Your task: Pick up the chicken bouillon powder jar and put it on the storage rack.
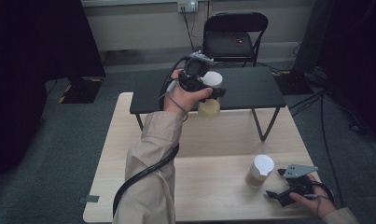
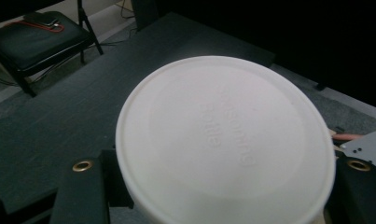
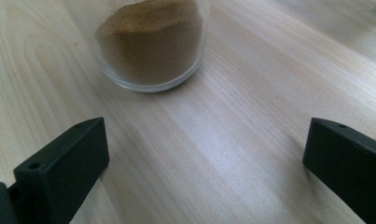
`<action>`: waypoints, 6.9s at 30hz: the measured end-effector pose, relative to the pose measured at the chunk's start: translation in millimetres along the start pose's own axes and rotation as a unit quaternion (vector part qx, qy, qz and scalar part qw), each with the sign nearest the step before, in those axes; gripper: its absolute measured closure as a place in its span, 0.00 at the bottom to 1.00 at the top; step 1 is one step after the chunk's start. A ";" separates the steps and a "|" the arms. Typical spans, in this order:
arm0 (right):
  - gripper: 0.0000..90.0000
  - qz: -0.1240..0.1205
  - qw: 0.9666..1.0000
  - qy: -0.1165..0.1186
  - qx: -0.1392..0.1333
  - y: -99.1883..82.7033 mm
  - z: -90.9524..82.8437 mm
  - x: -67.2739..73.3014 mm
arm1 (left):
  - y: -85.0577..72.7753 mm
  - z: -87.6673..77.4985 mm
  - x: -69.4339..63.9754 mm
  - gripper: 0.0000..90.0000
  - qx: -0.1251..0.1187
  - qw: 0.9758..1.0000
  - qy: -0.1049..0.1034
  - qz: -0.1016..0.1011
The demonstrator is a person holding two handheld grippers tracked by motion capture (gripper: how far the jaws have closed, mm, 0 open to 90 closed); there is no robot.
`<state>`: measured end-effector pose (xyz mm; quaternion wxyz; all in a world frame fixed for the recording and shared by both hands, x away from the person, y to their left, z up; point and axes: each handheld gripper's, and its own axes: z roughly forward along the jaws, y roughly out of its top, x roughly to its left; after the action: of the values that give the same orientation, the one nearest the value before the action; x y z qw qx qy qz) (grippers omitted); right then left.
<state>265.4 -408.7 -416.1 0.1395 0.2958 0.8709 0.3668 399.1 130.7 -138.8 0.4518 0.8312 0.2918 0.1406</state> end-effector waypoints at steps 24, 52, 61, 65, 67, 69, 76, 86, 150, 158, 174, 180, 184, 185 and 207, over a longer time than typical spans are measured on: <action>0.00 0.000 1.000 0.000 0.000 -0.2 0.0 0.1 | 4.6 14.9 17.9 0.37 -0.004 0.998 0.047 -0.043; 0.00 0.000 1.000 0.000 0.000 -0.3 -0.1 0.1 | -6.4 20.6 16.8 0.37 -0.032 0.996 0.071 -0.045; 0.00 0.000 1.000 0.000 0.000 -0.3 -0.1 0.1 | -9.7 22.4 12.7 0.30 -0.032 0.995 0.081 -0.046; 0.00 0.001 1.000 0.000 -0.001 -0.3 0.0 0.2 | -12.4 21.9 9.9 0.19 -0.035 0.994 0.090 -0.055; 0.00 0.000 1.000 0.000 -0.001 -0.3 0.0 0.2 | -14.1 20.1 9.2 0.16 -0.038 0.993 0.090 -0.061; 0.00 0.001 1.000 0.000 -0.001 -0.3 0.0 0.2 | -15.9 18.5 7.7 0.13 -0.039 0.993 0.090 -0.065; 0.00 0.001 1.000 -0.001 -0.001 -0.4 -0.1 0.3 | -27.9 13.7 3.4 0.03 -0.043 0.993 0.088 -0.070; 0.00 0.001 1.000 -0.001 -0.001 -0.5 -0.1 0.5 | -49.7 15.4 -0.5 0.00 -0.042 0.994 0.071 -0.067; 0.00 0.001 1.000 -0.001 -0.001 -0.6 -0.2 0.6 | -208.8 67.4 -8.8 0.01 -0.050 0.995 -0.013 -0.084; 0.00 0.001 1.000 -0.001 -0.001 -0.6 -0.2 0.6 | -227.1 68.9 -12.2 0.01 -0.035 0.996 -0.002 -0.085; 0.00 0.002 1.000 -0.001 -0.001 -0.6 -0.2 0.6 | -265.2 58.1 -10.5 0.01 -0.029 0.994 0.015 -0.104; 0.00 0.001 1.000 -0.001 -0.001 -0.6 -0.2 0.6 | -282.3 52.2 -11.3 0.01 -0.022 0.993 0.025 -0.110; 0.00 0.001 1.000 -0.001 -0.001 -0.6 -0.2 0.6 | -292.8 45.6 -11.4 0.01 -0.019 0.993 0.034 -0.114; 0.00 0.001 1.000 -0.001 -0.001 -0.6 -0.2 0.6 | -295.5 43.9 -11.2 0.01 -0.020 0.992 0.036 -0.117; 0.00 0.001 1.000 -0.001 -0.001 -0.6 -0.2 0.6 | -327.1 21.0 -17.2 0.02 0.038 0.991 0.074 -0.104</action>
<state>264.6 -408.8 -416.4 0.1398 0.2971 0.8701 0.3675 278.9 244.0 -422.4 0.4092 0.8002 0.4143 0.1434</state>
